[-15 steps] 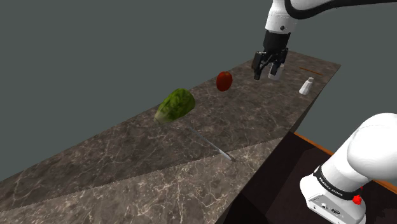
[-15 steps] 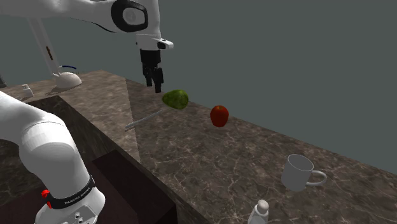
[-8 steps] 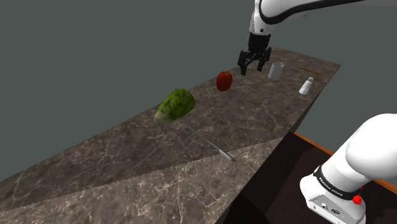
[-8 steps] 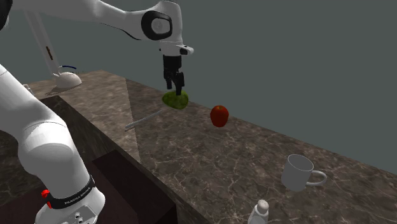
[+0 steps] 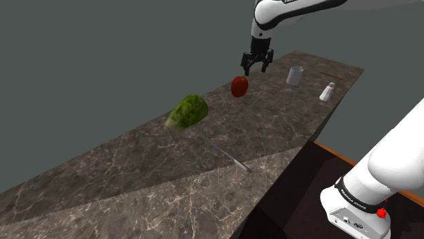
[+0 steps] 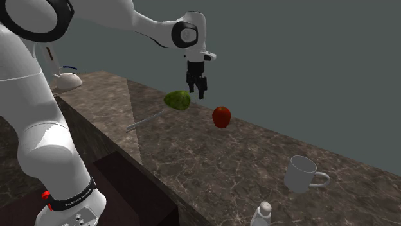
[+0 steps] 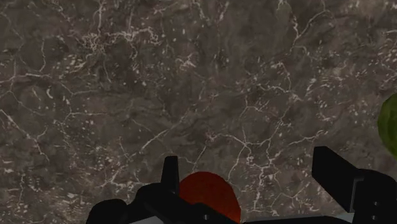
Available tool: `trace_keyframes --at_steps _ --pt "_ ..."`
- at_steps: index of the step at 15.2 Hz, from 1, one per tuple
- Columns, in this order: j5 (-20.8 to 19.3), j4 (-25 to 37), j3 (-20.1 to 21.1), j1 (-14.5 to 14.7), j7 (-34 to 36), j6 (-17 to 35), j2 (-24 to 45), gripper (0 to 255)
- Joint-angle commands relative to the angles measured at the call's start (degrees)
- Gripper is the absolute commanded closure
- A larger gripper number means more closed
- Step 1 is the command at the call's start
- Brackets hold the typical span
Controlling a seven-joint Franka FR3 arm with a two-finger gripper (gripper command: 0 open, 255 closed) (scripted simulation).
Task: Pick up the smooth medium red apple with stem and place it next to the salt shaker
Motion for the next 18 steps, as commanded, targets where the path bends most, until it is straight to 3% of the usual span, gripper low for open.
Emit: trace_keyframes --at_steps 1,10,18 --pt "-0.25 4.73 -0.40 -0.40 0.12 0.14 4.68 0" --pt "-0.51 29.26 -2.04 -2.22 0.43 -3.19 25.11 0" --pt "-0.52 24.82 -2.07 -2.33 0.46 2.18 26.03 0"
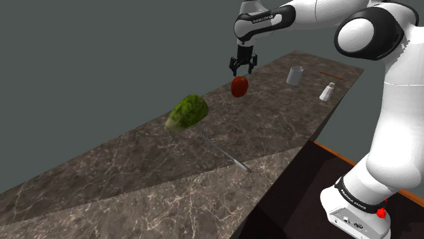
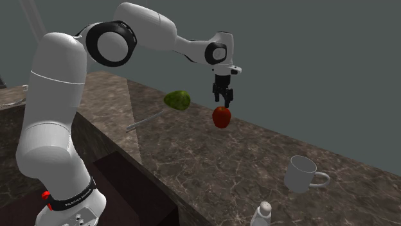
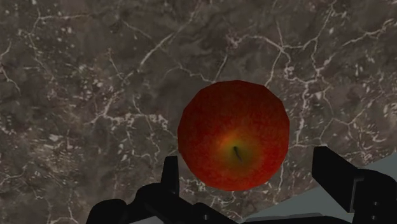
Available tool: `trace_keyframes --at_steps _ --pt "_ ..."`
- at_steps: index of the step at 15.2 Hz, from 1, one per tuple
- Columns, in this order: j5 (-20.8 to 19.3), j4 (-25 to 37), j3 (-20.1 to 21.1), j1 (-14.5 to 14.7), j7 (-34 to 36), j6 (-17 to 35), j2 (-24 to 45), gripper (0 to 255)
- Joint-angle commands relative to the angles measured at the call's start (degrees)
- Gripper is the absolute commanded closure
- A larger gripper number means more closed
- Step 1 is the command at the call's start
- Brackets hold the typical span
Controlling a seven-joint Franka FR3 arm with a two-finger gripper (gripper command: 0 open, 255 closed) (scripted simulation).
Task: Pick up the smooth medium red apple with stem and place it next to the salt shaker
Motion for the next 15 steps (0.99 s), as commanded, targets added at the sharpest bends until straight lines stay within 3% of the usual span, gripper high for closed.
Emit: trace_keyframes --at_steps 1,7,8,15 --pt "0.00 -0.67 -0.02 -0.04 -0.03 0.67 -0.03 0" --pt "0.00 -0.65 -0.02 -0.04 -0.03 0.66 -0.02 0" --pt "0.00 -0.65 -0.02 -0.04 -0.03 0.66 -0.02 255" --pt "0.00 -0.64 -0.02 -0.04 -0.03 0.65 -0.02 255"
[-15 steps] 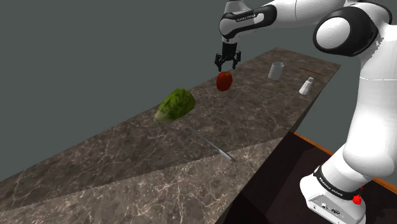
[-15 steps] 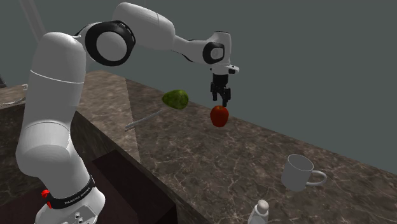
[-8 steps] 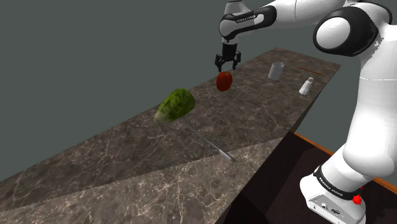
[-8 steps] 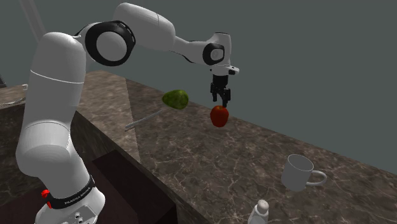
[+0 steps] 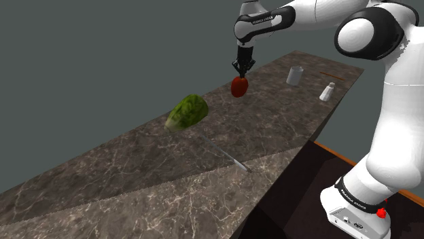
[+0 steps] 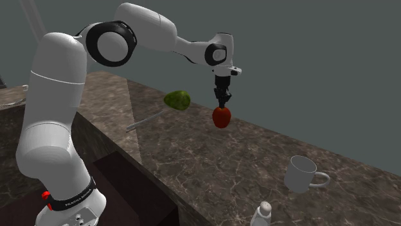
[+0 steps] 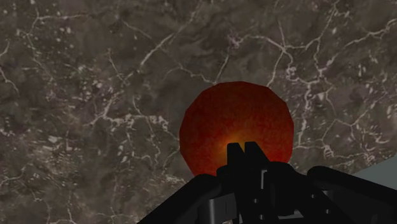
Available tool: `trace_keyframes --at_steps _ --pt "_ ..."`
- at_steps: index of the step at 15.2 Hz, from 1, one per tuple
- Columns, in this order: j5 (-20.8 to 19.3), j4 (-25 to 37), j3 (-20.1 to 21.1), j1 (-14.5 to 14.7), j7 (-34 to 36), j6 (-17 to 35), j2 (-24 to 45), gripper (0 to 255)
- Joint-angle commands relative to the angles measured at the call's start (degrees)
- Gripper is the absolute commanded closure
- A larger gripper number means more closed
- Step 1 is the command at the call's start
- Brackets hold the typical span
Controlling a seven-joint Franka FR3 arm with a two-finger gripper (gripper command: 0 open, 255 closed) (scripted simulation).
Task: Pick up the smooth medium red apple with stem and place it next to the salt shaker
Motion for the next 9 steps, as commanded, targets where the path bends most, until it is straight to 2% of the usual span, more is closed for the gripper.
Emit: trace_keyframes --at_steps 1,9 --pt "0.01 0.00 0.01 0.01 0.00 0.00 0.01 255" --pt "0.03 3.98 0.00 0.01 -0.17 -4.91 -0.92 255"
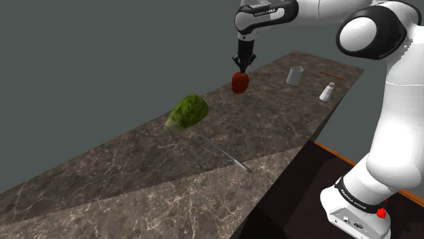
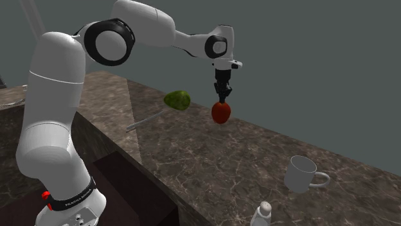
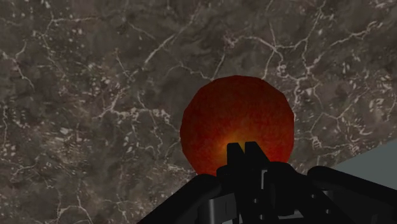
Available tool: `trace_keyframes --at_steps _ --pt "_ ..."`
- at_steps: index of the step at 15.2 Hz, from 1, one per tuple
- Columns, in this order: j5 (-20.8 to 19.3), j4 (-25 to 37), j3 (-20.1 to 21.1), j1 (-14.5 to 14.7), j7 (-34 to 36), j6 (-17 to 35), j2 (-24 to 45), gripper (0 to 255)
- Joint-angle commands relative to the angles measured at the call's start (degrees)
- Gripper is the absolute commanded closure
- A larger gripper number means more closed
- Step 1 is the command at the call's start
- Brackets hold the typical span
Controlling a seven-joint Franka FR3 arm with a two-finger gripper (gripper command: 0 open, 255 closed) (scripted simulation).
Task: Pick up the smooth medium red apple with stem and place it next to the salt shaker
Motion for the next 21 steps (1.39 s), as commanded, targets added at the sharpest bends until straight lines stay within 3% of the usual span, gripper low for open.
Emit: trace_keyframes --at_steps 1,21 --pt "0.01 1.33 -0.02 -0.05 -0.12 -1.63 -0.30 255" --pt "0.17 20.33 -0.06 -0.17 -0.73 -18.38 1.94 255"
